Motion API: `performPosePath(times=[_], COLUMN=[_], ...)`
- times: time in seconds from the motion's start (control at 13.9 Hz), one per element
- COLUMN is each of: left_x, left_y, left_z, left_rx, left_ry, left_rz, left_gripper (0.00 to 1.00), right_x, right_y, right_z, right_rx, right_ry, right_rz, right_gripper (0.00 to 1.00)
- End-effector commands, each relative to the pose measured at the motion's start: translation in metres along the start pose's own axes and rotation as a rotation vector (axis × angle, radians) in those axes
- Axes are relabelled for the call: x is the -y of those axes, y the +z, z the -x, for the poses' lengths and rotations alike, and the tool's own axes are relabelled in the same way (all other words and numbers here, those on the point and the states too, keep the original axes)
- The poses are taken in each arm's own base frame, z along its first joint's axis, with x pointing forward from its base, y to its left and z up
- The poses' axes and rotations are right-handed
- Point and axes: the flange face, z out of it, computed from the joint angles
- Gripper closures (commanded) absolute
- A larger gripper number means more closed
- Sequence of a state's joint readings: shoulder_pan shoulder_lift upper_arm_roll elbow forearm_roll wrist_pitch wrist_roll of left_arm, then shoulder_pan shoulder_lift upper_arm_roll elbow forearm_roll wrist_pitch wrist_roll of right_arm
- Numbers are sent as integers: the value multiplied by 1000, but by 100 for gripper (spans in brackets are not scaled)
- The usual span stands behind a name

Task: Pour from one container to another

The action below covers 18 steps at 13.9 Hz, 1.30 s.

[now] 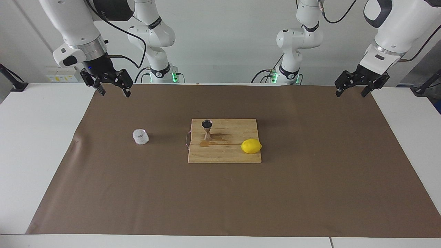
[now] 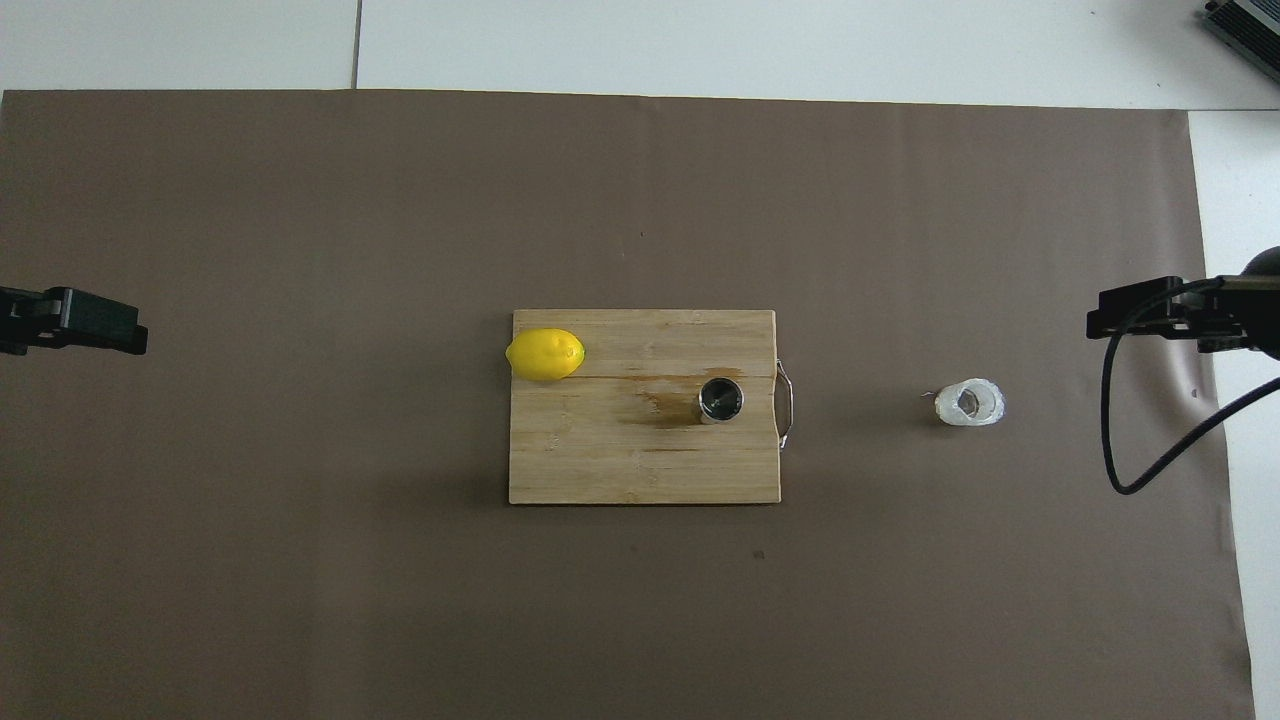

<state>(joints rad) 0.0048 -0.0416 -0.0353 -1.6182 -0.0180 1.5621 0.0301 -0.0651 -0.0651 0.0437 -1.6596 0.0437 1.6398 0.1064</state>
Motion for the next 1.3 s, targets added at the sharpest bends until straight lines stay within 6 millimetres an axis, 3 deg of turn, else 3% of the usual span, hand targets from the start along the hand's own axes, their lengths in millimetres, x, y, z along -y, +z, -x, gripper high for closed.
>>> performPosePath(times=[0.0,0.5,1.22], left_x=[1,1,1], left_y=[-2,-2,-2], left_z=[9,9,9], left_rx=[4,4,4], left_ry=[-10,-10,-10], left_rz=[1,1,1], left_gripper=[0,0,0], right_x=[-3,4,-5], right_y=[-3,0,3], right_z=[-3,4,9], right_rx=[20,48,77], right_ry=[21,23,46], right_rz=[30,35,47], right_gripper=[0,0,0])
